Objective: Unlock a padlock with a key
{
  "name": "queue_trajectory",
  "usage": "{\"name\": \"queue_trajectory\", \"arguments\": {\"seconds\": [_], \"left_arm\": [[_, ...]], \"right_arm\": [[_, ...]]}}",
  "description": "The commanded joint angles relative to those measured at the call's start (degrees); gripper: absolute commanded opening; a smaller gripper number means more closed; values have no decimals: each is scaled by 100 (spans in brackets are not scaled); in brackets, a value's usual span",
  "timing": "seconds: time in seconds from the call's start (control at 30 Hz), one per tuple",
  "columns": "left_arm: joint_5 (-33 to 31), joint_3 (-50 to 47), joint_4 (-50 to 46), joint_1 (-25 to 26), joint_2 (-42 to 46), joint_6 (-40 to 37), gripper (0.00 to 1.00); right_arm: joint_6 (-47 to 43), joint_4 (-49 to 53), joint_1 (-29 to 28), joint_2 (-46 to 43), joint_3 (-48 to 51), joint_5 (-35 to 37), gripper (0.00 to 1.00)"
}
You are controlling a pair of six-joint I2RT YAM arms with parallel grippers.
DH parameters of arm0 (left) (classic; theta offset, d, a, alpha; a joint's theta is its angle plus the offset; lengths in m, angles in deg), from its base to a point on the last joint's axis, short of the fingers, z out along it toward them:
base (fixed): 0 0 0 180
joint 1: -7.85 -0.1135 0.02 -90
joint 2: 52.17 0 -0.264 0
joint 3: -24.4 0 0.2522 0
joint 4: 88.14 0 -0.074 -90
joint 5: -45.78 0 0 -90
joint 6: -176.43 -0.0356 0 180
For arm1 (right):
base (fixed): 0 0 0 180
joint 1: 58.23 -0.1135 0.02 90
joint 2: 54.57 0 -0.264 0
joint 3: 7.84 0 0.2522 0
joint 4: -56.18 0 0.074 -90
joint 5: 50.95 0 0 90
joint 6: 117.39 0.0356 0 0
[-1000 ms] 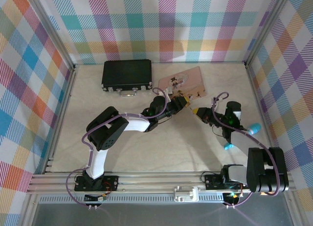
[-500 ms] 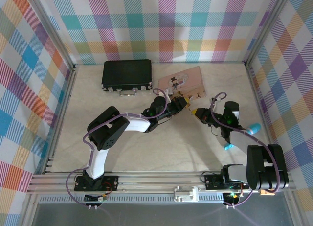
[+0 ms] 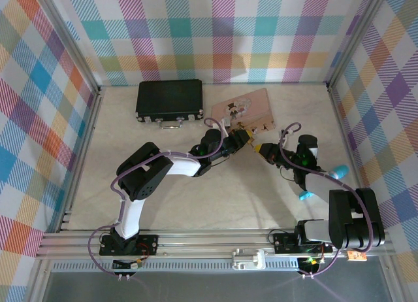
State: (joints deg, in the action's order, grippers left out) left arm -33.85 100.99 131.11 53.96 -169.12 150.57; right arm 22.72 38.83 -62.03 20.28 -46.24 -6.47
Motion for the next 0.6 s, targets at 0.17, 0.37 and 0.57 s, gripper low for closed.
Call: {"name": "queue_trajectory", "arguments": {"seconds": [0.17, 0.37, 0.57], "left_arm": [[9, 10, 682, 71, -10, 160, 0], [8, -15, 726, 72, -12, 175, 0], [-12, -86, 728, 65, 11, 186, 0]], "right_arm": [[-79, -239, -25, 17, -193, 102, 0], [-124, -271, -24, 77, -269, 97, 0], [12, -679, -26, 222, -267, 87, 0]]}}
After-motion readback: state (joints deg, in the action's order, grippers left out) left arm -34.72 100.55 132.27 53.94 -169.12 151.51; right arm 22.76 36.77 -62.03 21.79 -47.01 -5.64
